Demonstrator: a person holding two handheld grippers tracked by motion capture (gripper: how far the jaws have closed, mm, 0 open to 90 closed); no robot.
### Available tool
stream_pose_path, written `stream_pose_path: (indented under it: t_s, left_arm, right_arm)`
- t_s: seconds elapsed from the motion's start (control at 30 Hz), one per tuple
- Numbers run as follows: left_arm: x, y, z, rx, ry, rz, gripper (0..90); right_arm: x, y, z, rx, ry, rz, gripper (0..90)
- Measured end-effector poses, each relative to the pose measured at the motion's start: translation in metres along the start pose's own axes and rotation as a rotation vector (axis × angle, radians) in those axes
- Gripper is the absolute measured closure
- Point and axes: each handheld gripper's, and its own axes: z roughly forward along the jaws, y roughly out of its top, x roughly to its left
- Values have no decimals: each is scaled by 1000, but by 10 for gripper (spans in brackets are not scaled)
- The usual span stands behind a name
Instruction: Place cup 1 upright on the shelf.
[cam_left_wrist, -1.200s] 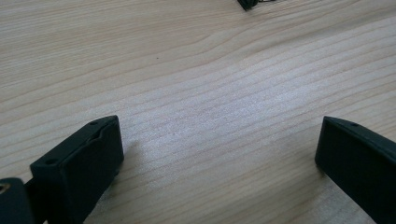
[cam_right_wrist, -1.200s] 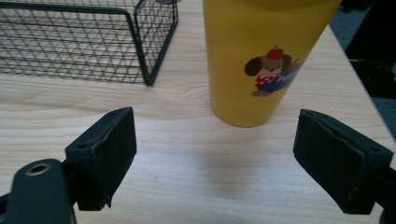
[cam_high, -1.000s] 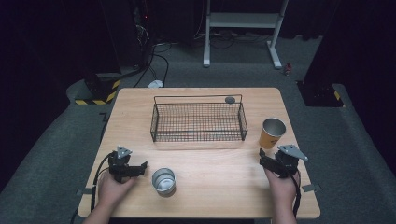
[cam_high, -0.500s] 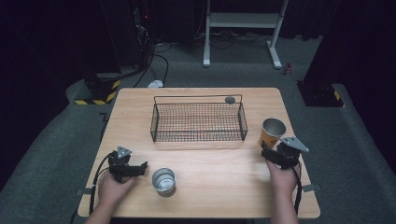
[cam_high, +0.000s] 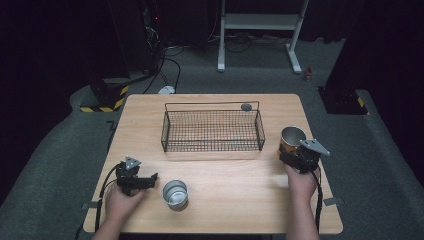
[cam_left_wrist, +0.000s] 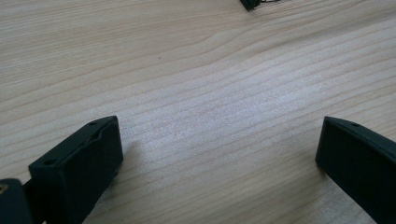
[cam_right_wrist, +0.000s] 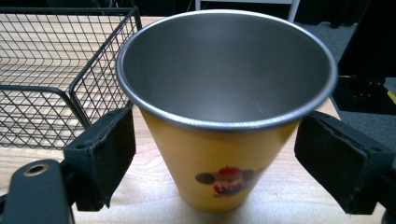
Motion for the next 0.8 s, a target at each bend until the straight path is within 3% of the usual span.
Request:
stream_pose_path:
  t_s: [0.53,0.8]
  left_arm:
    - [0,0,0,0,2,-1,11]
    - [0,0,0,0,2,-1,12]
  right_arm:
    - [-5,6,9,-39,8,0,125]
    - [-3,8,14,-27,3,-7,142]
